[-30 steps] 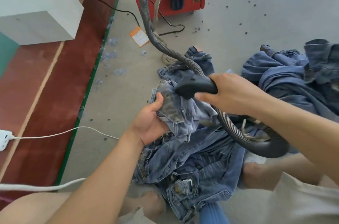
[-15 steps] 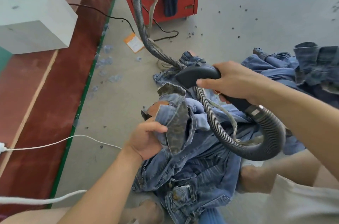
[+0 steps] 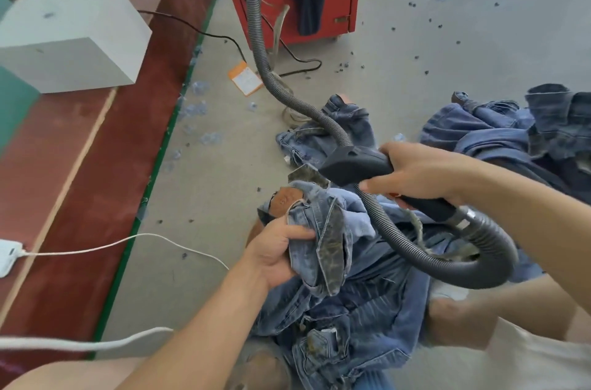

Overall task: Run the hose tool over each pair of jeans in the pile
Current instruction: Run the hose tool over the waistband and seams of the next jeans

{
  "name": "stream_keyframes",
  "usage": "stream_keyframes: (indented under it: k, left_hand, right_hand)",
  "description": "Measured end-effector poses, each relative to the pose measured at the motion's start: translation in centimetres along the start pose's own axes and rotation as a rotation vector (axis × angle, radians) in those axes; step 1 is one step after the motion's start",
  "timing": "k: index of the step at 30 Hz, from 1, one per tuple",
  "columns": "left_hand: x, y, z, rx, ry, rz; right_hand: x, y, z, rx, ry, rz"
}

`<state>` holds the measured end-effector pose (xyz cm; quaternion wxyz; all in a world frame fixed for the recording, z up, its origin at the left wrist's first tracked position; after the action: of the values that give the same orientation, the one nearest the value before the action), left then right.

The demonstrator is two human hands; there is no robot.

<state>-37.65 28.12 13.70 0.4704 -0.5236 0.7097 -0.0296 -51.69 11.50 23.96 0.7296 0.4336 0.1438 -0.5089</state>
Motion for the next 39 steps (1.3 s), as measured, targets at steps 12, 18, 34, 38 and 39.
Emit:
stream_keyframes:
  k: [12, 18, 34, 38, 39]
  left_hand:
    - [1.6, 0.2, 0.4, -0.114, -0.099, 0.006]
    - [1.4, 0.5, -0.2, -0.008, -0.071, -0.060]
    - [1.2, -1.9, 0.4, 0.043, -0.039, -0.347]
    - [0.9, -1.4, 0.2, -0.090, -0.038, -0.282]
    - [0.9, -1.5, 0.3, -0.097, -0.052, -0.267]
  right_hand:
    - [-1.6, 0.8, -0.2, -0.106, 0.100, 0.060]
    - [0.2, 1.3, -1.6, -0.007, -0.014, 0.028]
    - [0.4, 0.1, 0.4, 0.137, -0.062, -0.020]
    - [0.8, -1.1, 2.6, 0.370, -0.197, -0.055]
    - [1.0, -1.4, 3.0, 0.443, -0.206, -0.078]
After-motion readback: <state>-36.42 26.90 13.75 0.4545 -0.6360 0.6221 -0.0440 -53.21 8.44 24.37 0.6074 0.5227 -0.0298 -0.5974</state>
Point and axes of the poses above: each hand's wrist, its own x-axis towards the middle knuckle, its own z-axis out of the back of the hand, y = z × x, the point moved 7 cm from there along x, towards the middle knuckle, and after that the axes turned 7 degrees about -z, right-handed, at the moved point
